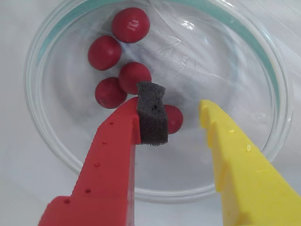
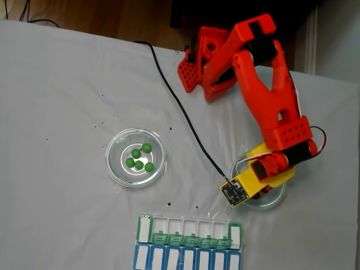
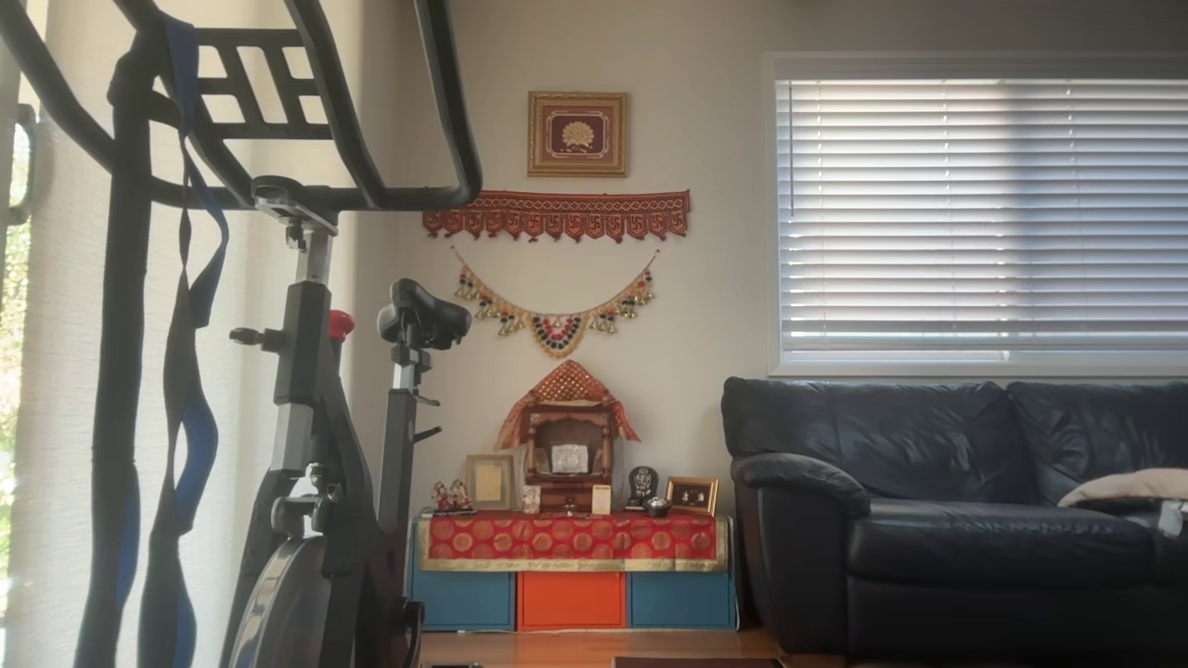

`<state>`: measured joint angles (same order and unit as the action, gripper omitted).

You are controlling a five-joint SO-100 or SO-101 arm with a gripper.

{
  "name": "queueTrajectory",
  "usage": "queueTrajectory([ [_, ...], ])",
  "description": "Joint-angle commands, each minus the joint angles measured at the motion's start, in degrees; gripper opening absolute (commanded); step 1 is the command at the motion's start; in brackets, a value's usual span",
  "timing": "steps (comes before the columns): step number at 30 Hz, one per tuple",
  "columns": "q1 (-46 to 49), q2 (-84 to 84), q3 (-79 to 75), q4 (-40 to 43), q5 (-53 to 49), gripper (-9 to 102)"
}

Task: Sort medicines into box.

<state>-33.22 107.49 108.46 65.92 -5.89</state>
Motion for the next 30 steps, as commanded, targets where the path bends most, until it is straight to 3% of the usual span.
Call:
queueTrajectory([
  [1, -0.26, 2.55, -1.05, -0.53, 0.00, 16],
  [14, -0.53, 1.76, -0.35, -1.05, 0.35, 22],
  [30, -0.88, -0.88, 0.97, -4.39, 0.53, 22],
])
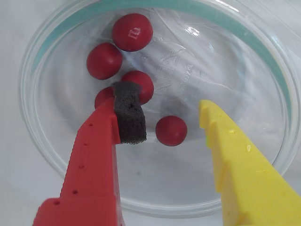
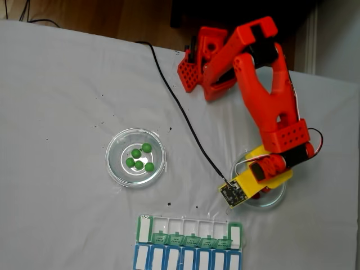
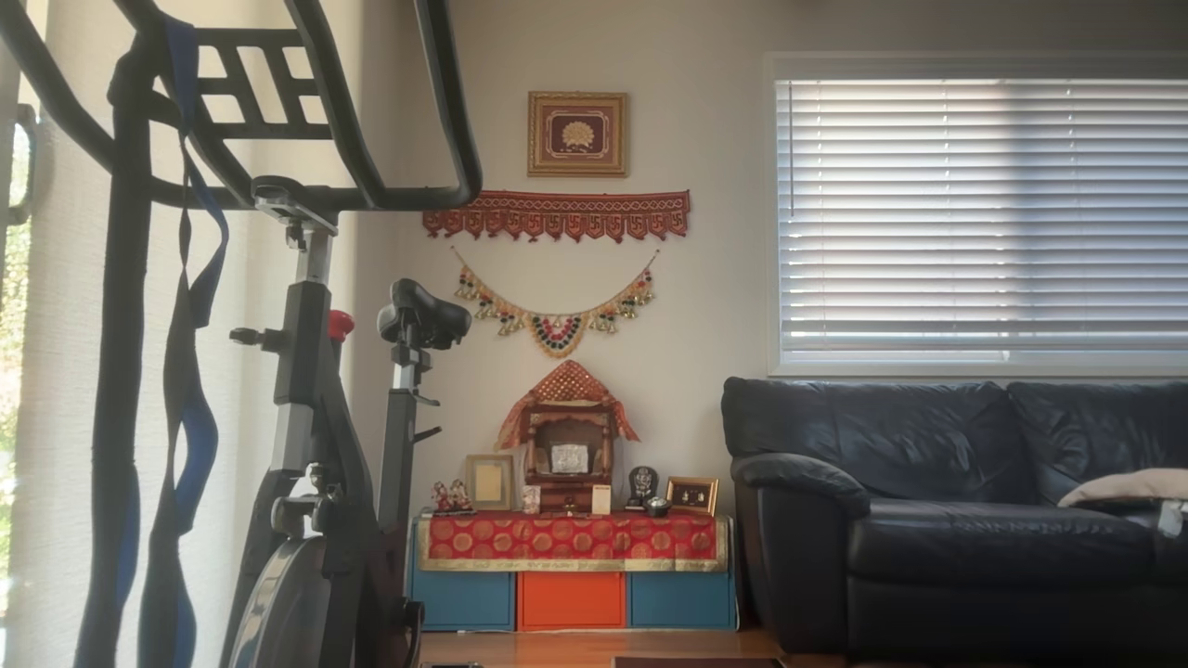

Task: Sort medicines into box.

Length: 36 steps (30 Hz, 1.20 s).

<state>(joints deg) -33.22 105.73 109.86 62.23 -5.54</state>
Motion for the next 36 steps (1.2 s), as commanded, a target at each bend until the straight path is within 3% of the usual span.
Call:
queueTrajectory([
  [1, -0.88, 0.70, -0.26, -1.05, 0.18, 23],
  [36, -1.85, -2.11, 1.41, -4.39, 0.09, 24],
])
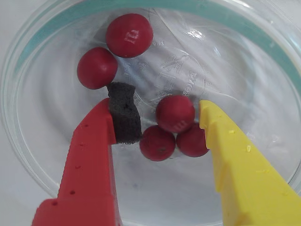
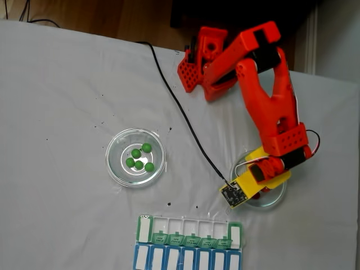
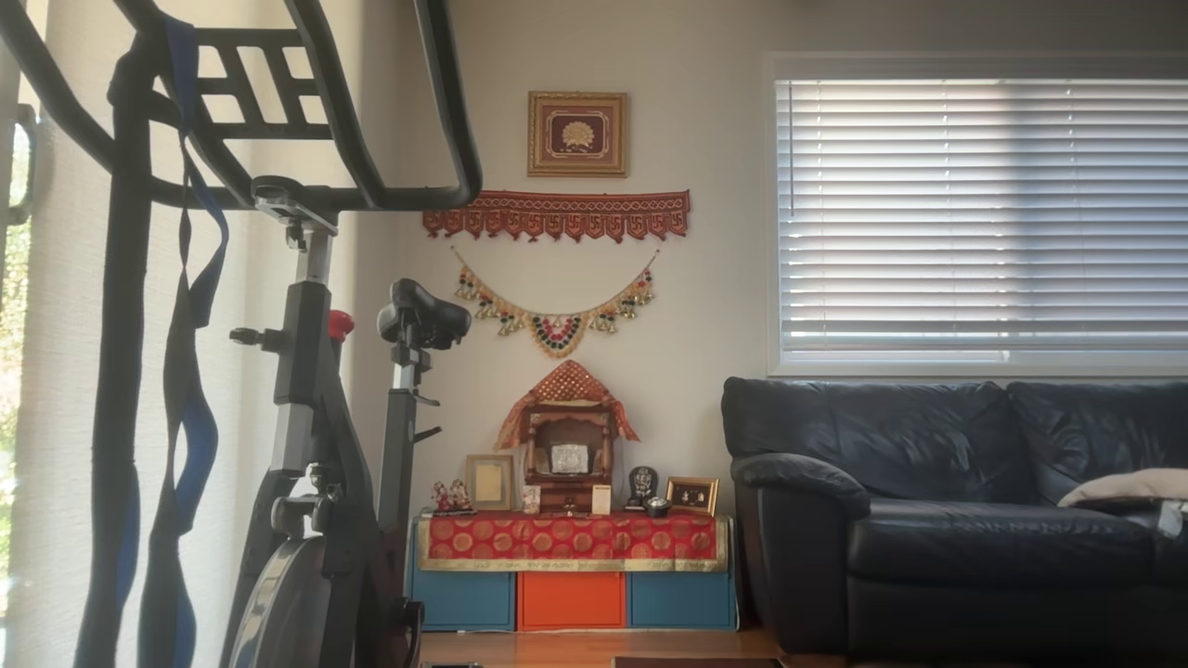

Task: Sort medicines into box.

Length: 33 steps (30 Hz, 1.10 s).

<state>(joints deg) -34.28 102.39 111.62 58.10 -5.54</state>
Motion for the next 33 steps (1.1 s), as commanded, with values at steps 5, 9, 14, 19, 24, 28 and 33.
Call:
queueTrajectory([
  [5, -1.05, 2.11, -0.18, 0.44, 0.18, 24],
  [9, -1.41, 4.04, 0.53, 1.14, 0.18, 24],
  [14, -2.11, 5.80, 0.79, 2.20, 0.53, 24],
  [19, -2.99, 8.88, 1.05, 3.52, 0.88, 24],
  [24, -3.16, 7.91, 1.14, 3.25, 0.88, 24],
  [28, -2.72, 6.24, 0.35, 3.08, 0.62, 25],
  [33, -2.29, 5.36, 0.18, 2.90, 0.53, 25],
])
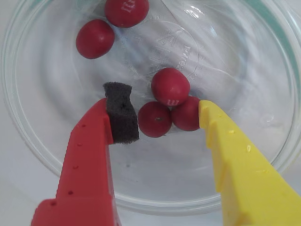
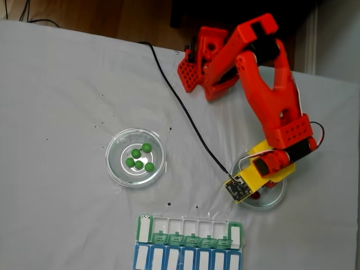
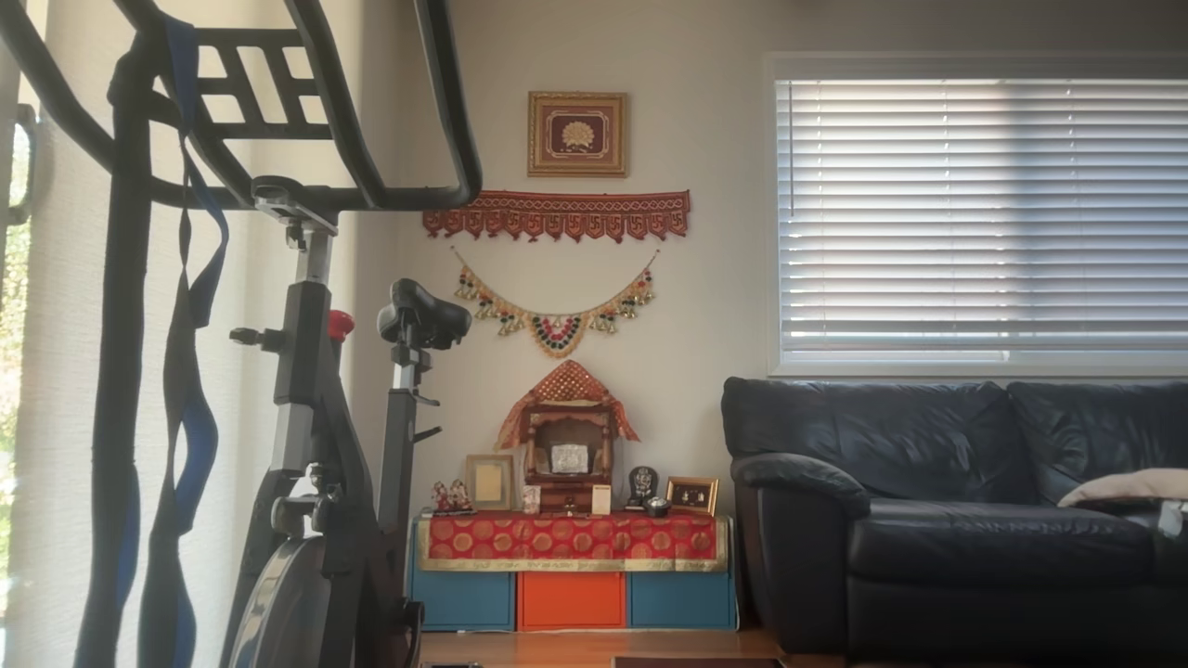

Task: Sort medicines into box.

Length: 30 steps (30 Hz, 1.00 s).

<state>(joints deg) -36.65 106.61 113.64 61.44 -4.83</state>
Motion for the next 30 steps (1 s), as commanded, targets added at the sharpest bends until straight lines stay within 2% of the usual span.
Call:
queueTrajectory([
  [1, 0.26, 0.88, -1.93, -0.62, -0.26, 25],
  [19, 1.23, -2.02, -3.08, -0.70, -0.97, 27],
  [30, 0.97, -2.11, -2.46, -0.97, -0.53, 18],
])
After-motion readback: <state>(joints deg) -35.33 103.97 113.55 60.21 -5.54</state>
